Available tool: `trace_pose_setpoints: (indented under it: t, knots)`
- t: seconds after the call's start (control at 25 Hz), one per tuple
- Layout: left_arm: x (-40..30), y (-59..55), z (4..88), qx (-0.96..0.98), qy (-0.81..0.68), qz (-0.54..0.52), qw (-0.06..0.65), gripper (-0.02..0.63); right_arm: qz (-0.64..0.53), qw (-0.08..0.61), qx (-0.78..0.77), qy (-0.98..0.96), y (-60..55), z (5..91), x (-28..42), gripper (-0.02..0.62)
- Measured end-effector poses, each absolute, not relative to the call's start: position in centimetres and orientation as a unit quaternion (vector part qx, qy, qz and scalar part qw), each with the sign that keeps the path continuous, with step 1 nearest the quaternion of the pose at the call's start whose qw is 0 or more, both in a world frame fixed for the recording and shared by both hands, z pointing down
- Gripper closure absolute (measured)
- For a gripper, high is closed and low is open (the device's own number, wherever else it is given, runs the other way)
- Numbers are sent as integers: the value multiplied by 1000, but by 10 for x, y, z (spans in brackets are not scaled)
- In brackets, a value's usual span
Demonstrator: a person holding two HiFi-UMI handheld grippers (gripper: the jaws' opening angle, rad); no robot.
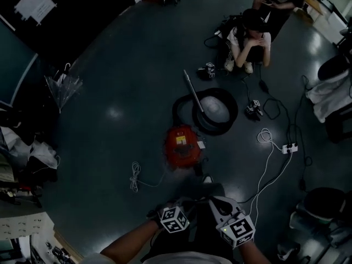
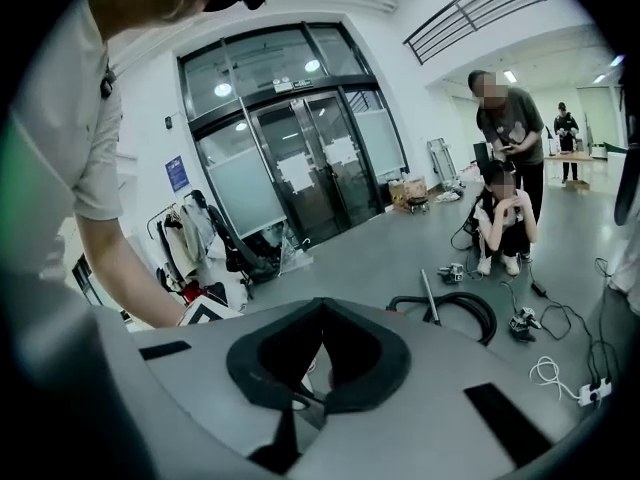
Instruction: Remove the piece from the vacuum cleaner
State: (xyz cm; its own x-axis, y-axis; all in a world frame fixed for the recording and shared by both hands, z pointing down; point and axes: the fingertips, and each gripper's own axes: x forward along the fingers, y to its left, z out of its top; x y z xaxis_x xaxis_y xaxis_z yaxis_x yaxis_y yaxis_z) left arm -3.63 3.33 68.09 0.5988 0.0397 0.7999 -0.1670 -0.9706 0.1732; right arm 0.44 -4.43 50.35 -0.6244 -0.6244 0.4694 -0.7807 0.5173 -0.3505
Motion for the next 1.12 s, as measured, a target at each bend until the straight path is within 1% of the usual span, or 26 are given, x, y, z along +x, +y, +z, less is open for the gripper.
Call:
trace_pose_setpoints:
  t: [0.12,0.24,0.44,0.72,1.12]
  knots:
    - [-42,39,634,891,-39,437,119,575,257,148,418,-859,-34,468,4,580]
    - [-44,44,592,897,-39,423,124,575,239,137,431,-859,-30,434,3,580]
    - [-36,51,544,908,-24,402,117,575,222,127,434,-864,-28,402,5,580]
    - [-39,62,512,912,4,396,110,575,202,124,440,-866,-27,373,-4,580]
    - [-41,64,493,916,18,386,107,575,186,134,443,-866,-20,364,-7,580]
